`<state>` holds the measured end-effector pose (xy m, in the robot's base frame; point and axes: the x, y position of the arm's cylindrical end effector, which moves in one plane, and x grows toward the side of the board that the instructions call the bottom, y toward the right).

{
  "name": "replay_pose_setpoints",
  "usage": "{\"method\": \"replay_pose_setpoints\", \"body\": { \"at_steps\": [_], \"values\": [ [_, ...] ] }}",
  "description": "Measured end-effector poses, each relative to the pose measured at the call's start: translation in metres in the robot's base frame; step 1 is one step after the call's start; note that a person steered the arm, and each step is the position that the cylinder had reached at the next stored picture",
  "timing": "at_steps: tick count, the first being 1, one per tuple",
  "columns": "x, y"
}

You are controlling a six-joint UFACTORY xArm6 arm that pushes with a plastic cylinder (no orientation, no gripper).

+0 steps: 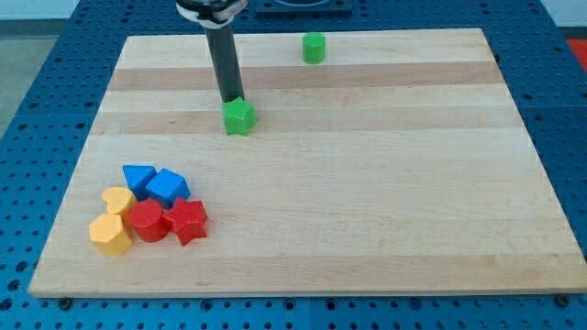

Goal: Move the red star right a bit

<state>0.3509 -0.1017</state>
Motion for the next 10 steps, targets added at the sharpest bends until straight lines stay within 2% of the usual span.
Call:
{"method": "replay_pose_setpoints", "body": {
  "at_steps": [6,10],
  "values": [
    [0.138,0.006],
    [0.153,0.091]
  ]
}}
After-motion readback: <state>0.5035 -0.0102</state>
